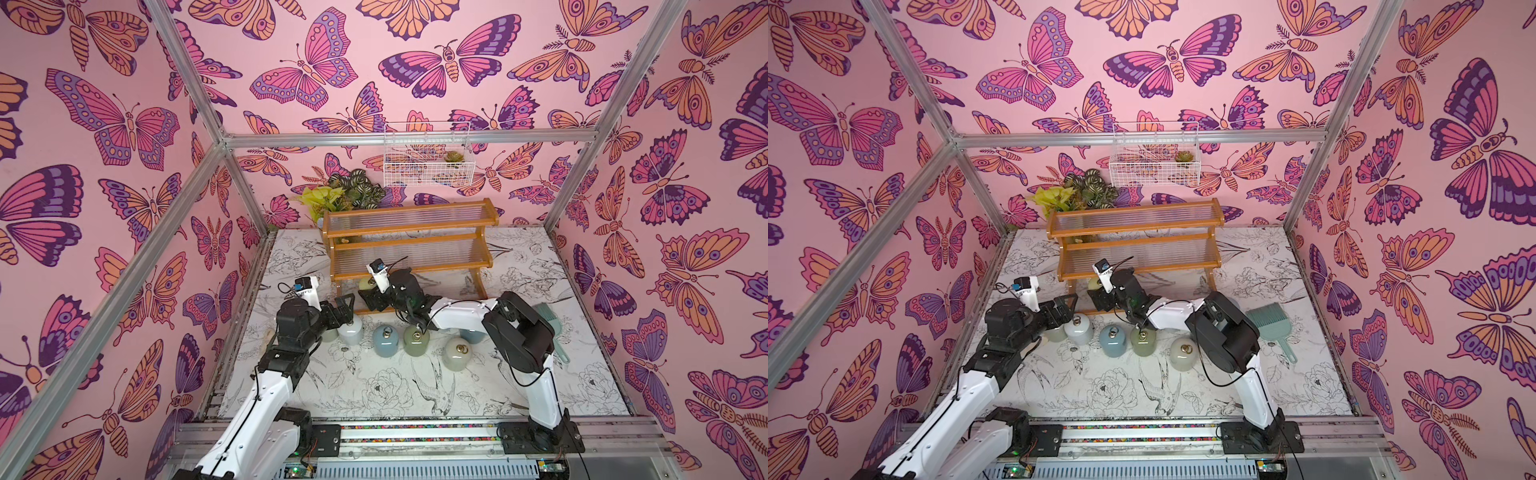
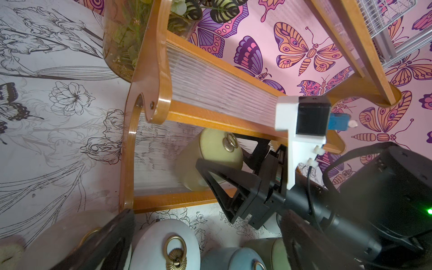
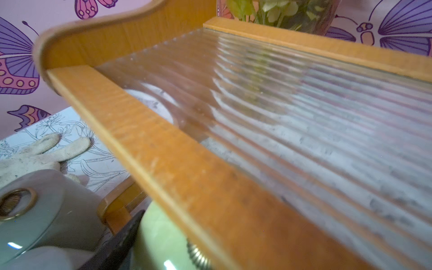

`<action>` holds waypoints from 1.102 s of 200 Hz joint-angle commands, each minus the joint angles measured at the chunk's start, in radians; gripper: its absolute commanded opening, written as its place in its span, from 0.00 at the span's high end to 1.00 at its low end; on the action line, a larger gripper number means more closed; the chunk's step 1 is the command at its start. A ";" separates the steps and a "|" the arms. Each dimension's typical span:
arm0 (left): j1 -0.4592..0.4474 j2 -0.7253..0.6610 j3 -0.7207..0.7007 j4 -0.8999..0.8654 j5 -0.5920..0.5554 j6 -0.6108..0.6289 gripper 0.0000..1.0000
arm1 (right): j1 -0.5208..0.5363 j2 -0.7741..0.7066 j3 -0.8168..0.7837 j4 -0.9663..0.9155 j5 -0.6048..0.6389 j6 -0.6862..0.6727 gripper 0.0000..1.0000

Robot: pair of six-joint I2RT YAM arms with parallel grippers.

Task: Remove the tea canisters from the shelf
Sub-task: Pick up the tea canister from the shelf.

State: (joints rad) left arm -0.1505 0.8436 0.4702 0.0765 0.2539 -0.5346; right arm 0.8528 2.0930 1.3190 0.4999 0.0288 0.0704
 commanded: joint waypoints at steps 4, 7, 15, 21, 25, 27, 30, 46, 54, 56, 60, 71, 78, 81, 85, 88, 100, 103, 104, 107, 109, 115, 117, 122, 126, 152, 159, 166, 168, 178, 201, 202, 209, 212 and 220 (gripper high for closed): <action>0.006 -0.015 -0.017 -0.014 -0.005 0.016 0.00 | -0.001 -0.106 0.028 0.219 0.006 -0.054 0.22; 0.007 -0.015 -0.016 -0.014 -0.005 0.016 0.00 | -0.001 -0.108 0.028 0.219 0.006 -0.056 0.22; 0.007 -0.017 -0.017 -0.014 -0.005 0.017 0.00 | -0.001 -0.110 0.028 0.220 0.001 -0.057 0.21; 0.008 -0.017 -0.018 -0.015 -0.007 0.016 0.00 | 0.000 -0.109 0.027 0.222 0.000 -0.059 0.22; 0.007 -0.017 -0.018 -0.014 -0.007 0.016 0.00 | -0.001 -0.111 0.023 0.226 -0.001 -0.060 0.21; 0.006 -0.018 -0.018 -0.014 -0.008 0.015 0.00 | -0.001 -0.110 0.022 0.229 0.000 -0.060 0.21; 0.008 -0.018 -0.018 -0.015 -0.008 0.017 0.00 | 0.000 -0.110 0.018 0.232 0.000 -0.060 0.21; 0.008 -0.018 -0.019 -0.015 -0.008 0.015 0.00 | -0.001 -0.108 0.013 0.234 0.002 -0.061 0.21; 0.008 -0.017 -0.018 -0.015 -0.008 0.016 0.00 | 0.000 -0.106 0.009 0.236 0.001 -0.063 0.21; 0.008 -0.017 -0.018 -0.015 -0.008 0.016 0.00 | -0.001 -0.105 0.009 0.236 0.003 -0.063 0.21; 0.008 -0.017 -0.018 -0.015 -0.008 0.016 0.00 | -0.001 -0.102 0.009 0.234 0.003 -0.063 0.21; 0.007 -0.013 -0.018 -0.015 -0.011 0.016 0.00 | -0.001 -0.098 0.007 0.234 0.006 -0.066 0.21; 0.007 -0.012 -0.018 -0.015 -0.008 0.016 0.00 | -0.001 -0.096 0.005 0.235 0.008 -0.066 0.21; 0.008 -0.011 -0.017 -0.015 -0.008 0.016 0.00 | -0.001 -0.094 0.003 0.234 0.008 -0.066 0.21; 0.008 -0.011 -0.018 -0.015 -0.008 0.017 0.00 | -0.001 -0.093 0.000 0.237 0.008 -0.066 0.21; 0.008 -0.011 -0.017 -0.015 -0.008 0.016 0.00 | 0.000 -0.092 -0.001 0.239 0.008 -0.066 0.21; 0.007 -0.008 -0.018 -0.015 -0.010 0.016 0.00 | -0.001 -0.086 -0.003 0.239 0.010 -0.064 0.21; 0.008 -0.008 -0.018 -0.015 -0.011 0.016 0.00 | 0.000 -0.084 -0.004 0.239 0.010 -0.064 0.21; 0.008 -0.008 -0.018 -0.015 -0.010 0.016 0.00 | -0.001 -0.084 -0.004 0.239 0.011 -0.063 0.21; 0.008 -0.007 -0.018 -0.015 -0.010 0.016 0.00 | -0.001 -0.083 -0.004 0.238 0.010 -0.063 0.21; 0.009 -0.006 -0.018 -0.015 -0.010 0.016 0.00 | -0.001 -0.082 -0.007 0.238 0.010 -0.062 0.21; 0.009 -0.005 -0.017 -0.015 -0.012 0.017 0.00 | 0.000 -0.080 -0.008 0.239 0.010 -0.061 0.21; 0.008 -0.006 -0.016 -0.015 -0.012 0.018 0.00 | 0.000 -0.081 -0.009 0.239 0.010 -0.060 0.21; 0.008 -0.007 -0.016 -0.015 -0.014 0.018 0.00 | 0.000 -0.079 -0.013 0.240 0.011 -0.058 0.21; 0.008 -0.007 -0.017 -0.015 -0.013 0.018 0.00 | 0.000 -0.078 -0.017 0.246 0.011 -0.056 0.21; 0.008 -0.001 -0.016 -0.015 -0.015 0.019 0.00 | 0.001 -0.080 -0.021 0.251 0.007 -0.054 0.21; 0.008 0.000 -0.015 -0.015 -0.014 0.018 0.00 | 0.000 -0.083 -0.024 0.251 0.004 -0.052 0.21; 0.008 0.003 -0.016 -0.014 -0.014 0.018 0.00 | 0.000 -0.084 -0.028 0.256 0.000 -0.048 0.21; 0.008 0.003 -0.016 -0.014 -0.013 0.018 0.00 | 0.000 -0.084 -0.030 0.257 -0.001 -0.046 0.21; 0.009 0.005 -0.016 -0.014 -0.013 0.018 0.00 | 0.001 -0.089 -0.035 0.264 -0.008 -0.040 0.21; 0.008 0.005 -0.016 -0.014 -0.012 0.018 0.00 | 0.002 -0.098 -0.053 0.292 -0.026 -0.018 0.21; 0.008 0.005 -0.016 -0.014 -0.012 0.018 0.00 | 0.002 -0.098 -0.054 0.292 -0.026 -0.016 0.21; 0.008 0.005 -0.016 -0.014 -0.012 0.018 0.00 | 0.002 -0.103 -0.063 0.308 -0.031 -0.008 0.21; 0.008 0.005 -0.016 -0.014 -0.012 0.018 0.00 | 0.002 -0.106 -0.068 0.316 -0.034 -0.005 0.21; 0.008 0.003 -0.016 -0.014 -0.010 0.017 0.00 | 0.004 -0.113 -0.085 0.344 -0.038 0.001 0.21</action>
State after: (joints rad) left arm -0.1490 0.8467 0.4702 0.0742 0.2459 -0.5320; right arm 0.8536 2.0663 1.2427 0.6441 0.0135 0.0391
